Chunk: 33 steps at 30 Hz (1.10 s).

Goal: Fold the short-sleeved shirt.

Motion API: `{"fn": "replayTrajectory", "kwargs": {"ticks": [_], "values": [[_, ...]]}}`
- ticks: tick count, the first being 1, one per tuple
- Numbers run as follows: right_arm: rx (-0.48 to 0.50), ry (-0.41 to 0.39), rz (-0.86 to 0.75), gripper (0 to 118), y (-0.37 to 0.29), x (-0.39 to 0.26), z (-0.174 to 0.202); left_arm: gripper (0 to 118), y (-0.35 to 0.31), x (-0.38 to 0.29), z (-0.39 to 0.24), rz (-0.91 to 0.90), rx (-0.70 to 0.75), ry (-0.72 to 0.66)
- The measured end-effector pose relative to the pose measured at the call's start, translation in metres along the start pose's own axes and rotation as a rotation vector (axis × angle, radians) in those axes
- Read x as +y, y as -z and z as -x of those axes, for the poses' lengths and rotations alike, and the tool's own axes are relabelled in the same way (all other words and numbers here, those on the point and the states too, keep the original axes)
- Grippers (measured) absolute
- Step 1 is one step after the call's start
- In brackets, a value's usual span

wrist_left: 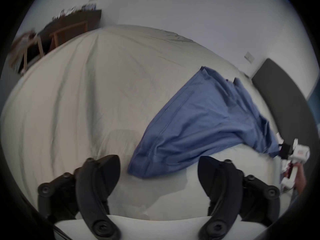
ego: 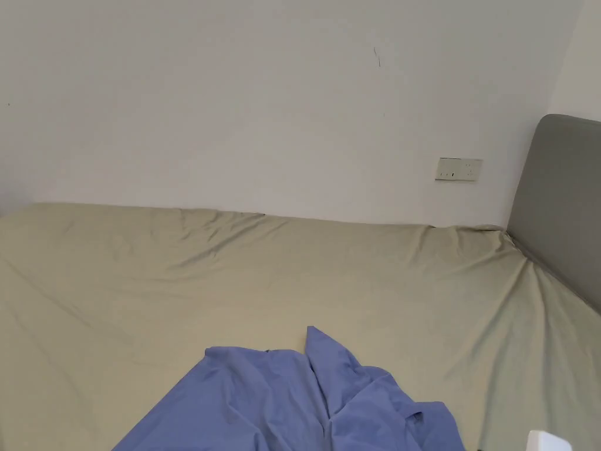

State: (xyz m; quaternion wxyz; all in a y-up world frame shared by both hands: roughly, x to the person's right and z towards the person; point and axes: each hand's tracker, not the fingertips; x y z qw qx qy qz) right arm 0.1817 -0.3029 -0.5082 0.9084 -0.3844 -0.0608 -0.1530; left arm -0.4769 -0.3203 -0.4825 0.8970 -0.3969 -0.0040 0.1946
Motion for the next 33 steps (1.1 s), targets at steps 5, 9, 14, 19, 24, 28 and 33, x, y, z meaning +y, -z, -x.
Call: {"fn": "replayTrajectory", "kwargs": {"ticks": [5,9,14,19,24,28,33], "values": [[0.109,-0.242,-0.310,100,-0.118,-0.015,0.031,105,-0.105,-0.005,-0.049,-0.290,-0.084,0.262],[0.186,-0.363,-0.451,100,-0.205,-0.075,0.061,105,-0.192,-0.056,-0.099,-0.549,-0.120,0.520],[0.161,-0.351,-0.502,51,-0.256,-0.147,0.086,56,-0.230,-0.116,-0.124,-0.611,-0.124,0.559],[0.157,-0.339,-0.496,0,-0.273,-0.175,0.092,0,-0.231,-0.146,-0.128,-0.582,-0.123,0.424],[0.171,-0.330,-0.460,0,-0.273,-0.160,0.089,0,-0.224,-0.143,-0.126,-0.543,-0.128,0.448],[0.179,-0.321,-0.449,0,-0.261,-0.143,0.083,0,-0.213,-0.131,-0.121,-0.520,-0.140,0.403],[0.174,-0.355,-0.426,0,-0.241,-0.125,0.086,0,-0.177,-0.078,-0.119,-0.470,-0.208,0.345]]}}
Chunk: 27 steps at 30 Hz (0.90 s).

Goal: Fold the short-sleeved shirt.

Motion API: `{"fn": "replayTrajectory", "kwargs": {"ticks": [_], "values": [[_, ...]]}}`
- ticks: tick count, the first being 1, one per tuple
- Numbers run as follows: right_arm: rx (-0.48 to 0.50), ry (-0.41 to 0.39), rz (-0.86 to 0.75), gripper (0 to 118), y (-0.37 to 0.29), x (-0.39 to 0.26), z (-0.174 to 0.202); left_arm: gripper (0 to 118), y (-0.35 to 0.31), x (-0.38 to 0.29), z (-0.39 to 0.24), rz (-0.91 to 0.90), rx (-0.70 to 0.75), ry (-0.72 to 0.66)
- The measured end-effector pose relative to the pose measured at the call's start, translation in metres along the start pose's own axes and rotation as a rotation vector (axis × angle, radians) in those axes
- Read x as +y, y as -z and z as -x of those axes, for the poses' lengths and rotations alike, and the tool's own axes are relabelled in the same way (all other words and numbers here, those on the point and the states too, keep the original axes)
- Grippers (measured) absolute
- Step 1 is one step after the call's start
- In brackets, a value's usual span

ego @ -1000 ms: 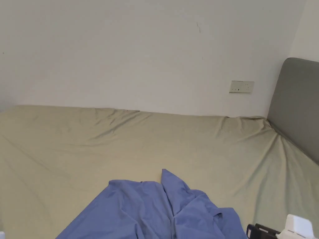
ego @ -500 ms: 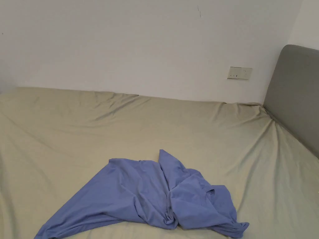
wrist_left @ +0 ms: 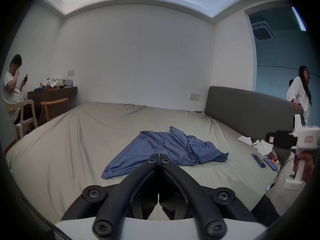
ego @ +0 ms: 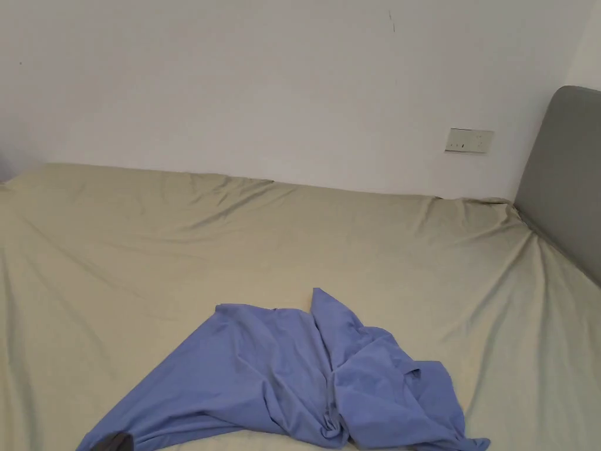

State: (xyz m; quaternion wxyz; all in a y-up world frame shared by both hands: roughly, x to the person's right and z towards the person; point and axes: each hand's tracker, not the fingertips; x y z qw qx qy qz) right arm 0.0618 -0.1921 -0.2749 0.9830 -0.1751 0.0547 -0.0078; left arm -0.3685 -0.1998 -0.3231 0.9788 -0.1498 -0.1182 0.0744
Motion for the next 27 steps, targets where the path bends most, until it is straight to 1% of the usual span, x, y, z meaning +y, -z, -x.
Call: {"fn": "replayTrajectory", "kwargs": {"ticks": [2,4,5,7,8,9,10,11,13,14,15,17,19,20,22,24,25,26,27], "values": [[0.005,0.007,0.011,0,0.007,0.001,0.000,0,0.040,0.022,0.015,0.014,-0.026,-0.032],[0.037,0.035,0.028,0,0.017,-0.002,0.001,0,0.096,0.047,0.024,0.026,-0.023,0.009],[0.039,0.035,0.036,0,0.022,-0.004,0.002,0,0.126,0.056,0.028,0.081,-0.034,0.032],[0.032,0.040,0.062,0,0.033,-0.010,0.003,0,0.196,0.067,0.038,0.138,-0.020,-0.013],[0.039,0.046,0.071,0,0.039,-0.013,0.003,0,0.232,0.070,0.042,0.208,-0.059,0.003],[0.038,0.059,0.082,0,0.044,-0.015,0.002,0,0.267,0.071,0.048,0.278,-0.064,-0.018],[0.044,0.084,0.096,0,0.047,-0.020,0.002,1,0.304,0.066,0.048,0.324,0.004,-0.008],[0.052,0.102,0.112,0,0.052,-0.022,0.001,9,0.333,0.061,0.048,0.393,0.059,0.059],[0.044,0.118,0.137,0,0.062,-0.028,-0.002,68,0.394,0.045,0.052,0.505,0.106,0.080],[0.039,0.128,0.150,0,0.064,-0.032,-0.004,83,0.417,0.039,0.051,0.501,0.117,0.100],[0.041,0.138,0.164,0,0.067,-0.035,-0.006,91,0.432,0.035,0.050,0.477,0.109,0.101],[0.037,0.160,0.190,0,0.074,-0.041,-0.011,92,0.467,0.026,0.054,0.475,0.085,0.090],[0.036,0.184,0.209,0,0.075,-0.048,-0.016,96,0.504,0.017,0.055,0.541,0.112,0.045],[0.029,0.189,0.222,0,0.076,-0.050,-0.018,97,0.519,0.013,0.056,0.528,0.104,0.063],[0.017,0.196,0.230,0,0.074,-0.054,-0.021,97,0.542,0.007,0.058,0.558,0.158,0.082],[0.007,0.197,0.245,0,0.074,-0.056,-0.023,97,0.554,0.001,0.058,0.554,0.148,0.080],[-0.001,0.197,0.248,0,0.073,-0.056,-0.025,96,0.556,-0.001,0.056,0.597,0.158,0.074],[-0.008,0.196,0.245,0,0.071,-0.057,-0.026,88,0.557,-0.005,0.055,0.628,0.153,0.072],[-0.016,0.199,0.246,0,0.071,-0.056,-0.027,72,0.552,-0.007,0.053,0.624,0.142,0.080]]}}
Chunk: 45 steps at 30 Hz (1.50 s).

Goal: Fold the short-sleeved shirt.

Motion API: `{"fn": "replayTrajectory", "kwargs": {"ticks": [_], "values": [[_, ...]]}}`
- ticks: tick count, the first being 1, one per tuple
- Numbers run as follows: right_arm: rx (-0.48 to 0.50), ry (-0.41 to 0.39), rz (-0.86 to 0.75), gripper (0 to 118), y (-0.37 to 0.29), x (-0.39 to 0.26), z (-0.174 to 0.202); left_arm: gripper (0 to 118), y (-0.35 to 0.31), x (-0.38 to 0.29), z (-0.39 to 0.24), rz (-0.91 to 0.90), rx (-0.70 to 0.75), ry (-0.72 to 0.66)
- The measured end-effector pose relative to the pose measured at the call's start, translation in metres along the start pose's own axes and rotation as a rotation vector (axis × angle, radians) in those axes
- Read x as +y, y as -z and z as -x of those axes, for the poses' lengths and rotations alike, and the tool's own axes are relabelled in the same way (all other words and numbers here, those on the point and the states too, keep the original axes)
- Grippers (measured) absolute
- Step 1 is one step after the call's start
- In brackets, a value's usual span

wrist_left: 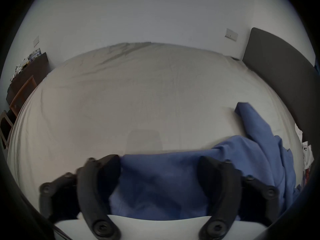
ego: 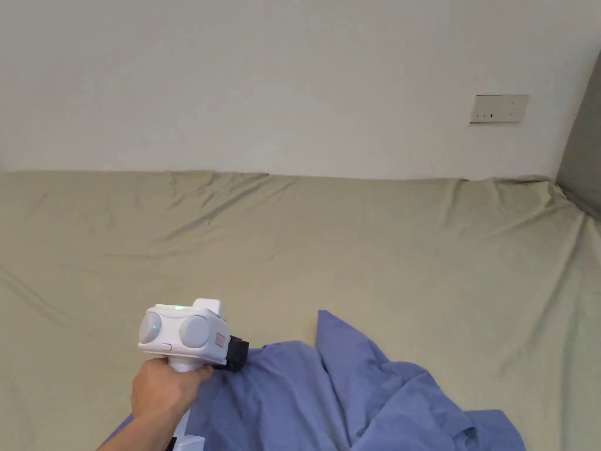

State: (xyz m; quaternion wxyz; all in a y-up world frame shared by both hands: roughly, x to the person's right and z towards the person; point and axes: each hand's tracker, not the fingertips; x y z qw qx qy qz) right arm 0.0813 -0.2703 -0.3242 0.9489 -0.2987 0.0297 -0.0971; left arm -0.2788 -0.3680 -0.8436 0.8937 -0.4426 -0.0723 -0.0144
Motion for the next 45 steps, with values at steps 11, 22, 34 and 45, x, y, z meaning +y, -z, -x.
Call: {"fn": "replayTrajectory", "kwargs": {"ticks": [11,22,34,45], "values": [[0.071,-0.013,-0.082,0,0.028,0.075,-0.026,3,-0.087,-0.003,0.005,-0.193,-0.074,0.030],[0.014,-0.006,0.302,80,0.339,0.218,-0.054,4,-0.222,-0.074,0.017,-0.341,-0.188,0.078],[-0.116,-0.111,0.475,48,0.438,0.204,-0.028,4,-0.257,-0.109,0.009,-0.385,-0.247,0.054],[-0.016,-0.200,0.234,2,0.320,0.263,-0.015,4,-0.298,-0.100,0.032,-0.438,-0.199,0.028]]}}
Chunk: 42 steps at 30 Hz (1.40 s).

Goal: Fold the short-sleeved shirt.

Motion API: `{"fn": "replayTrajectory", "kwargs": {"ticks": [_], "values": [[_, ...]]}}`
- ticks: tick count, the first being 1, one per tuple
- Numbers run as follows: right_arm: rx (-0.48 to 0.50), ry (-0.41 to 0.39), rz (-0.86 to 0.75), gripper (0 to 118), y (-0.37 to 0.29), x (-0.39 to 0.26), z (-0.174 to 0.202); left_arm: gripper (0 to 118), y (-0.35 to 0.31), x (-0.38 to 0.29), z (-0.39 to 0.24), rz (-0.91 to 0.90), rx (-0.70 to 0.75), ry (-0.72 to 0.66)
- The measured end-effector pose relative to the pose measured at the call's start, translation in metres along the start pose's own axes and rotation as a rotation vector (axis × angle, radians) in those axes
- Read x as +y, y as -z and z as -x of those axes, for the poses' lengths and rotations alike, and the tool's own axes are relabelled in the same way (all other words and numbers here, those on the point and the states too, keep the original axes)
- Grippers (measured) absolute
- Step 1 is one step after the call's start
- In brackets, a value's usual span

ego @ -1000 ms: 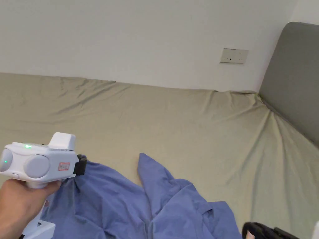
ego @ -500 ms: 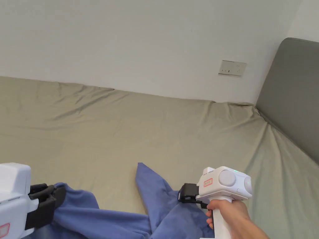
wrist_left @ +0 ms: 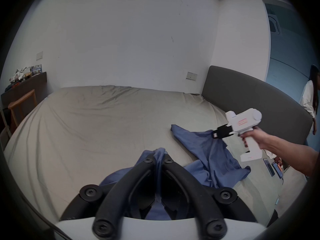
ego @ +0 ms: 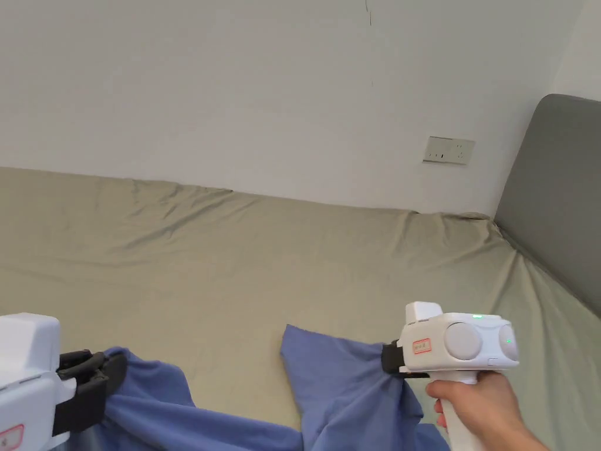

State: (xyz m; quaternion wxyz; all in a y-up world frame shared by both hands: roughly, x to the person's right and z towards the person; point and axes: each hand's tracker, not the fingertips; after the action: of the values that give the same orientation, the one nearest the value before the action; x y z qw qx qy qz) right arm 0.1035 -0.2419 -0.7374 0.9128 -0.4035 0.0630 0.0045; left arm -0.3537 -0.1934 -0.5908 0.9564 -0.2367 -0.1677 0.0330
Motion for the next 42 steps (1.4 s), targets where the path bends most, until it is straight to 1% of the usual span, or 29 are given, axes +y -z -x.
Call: {"fn": "replayTrajectory", "kwargs": {"ticks": [1,3,5,10,11,14,16,18,19,20,24,28,33,35,37,39,42], "values": [[0.024,-0.012,-0.029,2,-0.022,0.004,-0.002,4,-0.012,0.008,0.003,-0.013,0.016,0.005],[0.019,-0.016,-0.094,2,-0.064,0.011,-0.007,4,-0.032,0.021,0.011,-0.038,0.042,0.000],[0.042,-0.018,-0.142,2,-0.112,0.015,-0.016,4,-0.057,0.035,0.018,-0.073,0.081,0.009],[-0.011,-0.050,-0.259,2,-0.205,0.014,-0.030,4,-0.115,0.068,0.031,-0.152,0.158,0.026],[-0.028,-0.056,-0.281,2,-0.222,0.014,-0.034,4,-0.124,0.074,0.036,-0.165,0.173,0.011],[-0.062,-0.041,-0.335,2,-0.262,0.012,-0.039,4,-0.145,0.089,0.046,-0.195,0.220,0.006],[-0.068,-0.024,-0.368,2,-0.283,0.012,-0.041,4,-0.156,0.099,0.051,-0.213,0.215,-0.018],[-0.068,-0.046,-0.409,2,-0.303,0.014,-0.036,4,-0.164,0.110,0.050,-0.231,0.219,-0.021],[-0.080,-0.068,-0.423,2,-0.313,0.016,-0.031,4,-0.167,0.117,0.047,-0.242,0.222,-0.004],[-0.110,-0.089,-0.443,2,-0.321,0.019,-0.027,4,-0.170,0.123,0.044,-0.255,0.229,0.018],[-0.133,-0.123,-0.457,2,-0.338,0.032,-0.014,4,-0.177,0.142,0.037,-0.280,0.249,0.025],[-0.155,-0.118,-0.468,2,-0.337,0.052,-0.015,4,-0.170,0.163,0.034,-0.269,0.270,0.054],[-0.204,-0.093,-0.455,2,-0.316,0.093,-0.015,4,-0.136,0.197,0.035,-0.256,0.300,0.079],[-0.237,-0.104,-0.453,2,-0.305,0.111,-0.012,4,-0.119,0.214,0.033,-0.244,0.339,0.136],[-0.278,-0.130,-0.441,2,-0.293,0.129,-0.009,4,-0.103,0.229,0.036,-0.249,0.337,0.127],[-0.280,-0.120,-0.445,2,-0.283,0.148,-0.011,4,-0.088,0.243,0.040,-0.254,0.336,0.097],[-0.303,-0.076,-0.459,2,-0.269,0.174,-0.014,4,-0.061,0.261,0.048,-0.255,0.344,0.072]]}}
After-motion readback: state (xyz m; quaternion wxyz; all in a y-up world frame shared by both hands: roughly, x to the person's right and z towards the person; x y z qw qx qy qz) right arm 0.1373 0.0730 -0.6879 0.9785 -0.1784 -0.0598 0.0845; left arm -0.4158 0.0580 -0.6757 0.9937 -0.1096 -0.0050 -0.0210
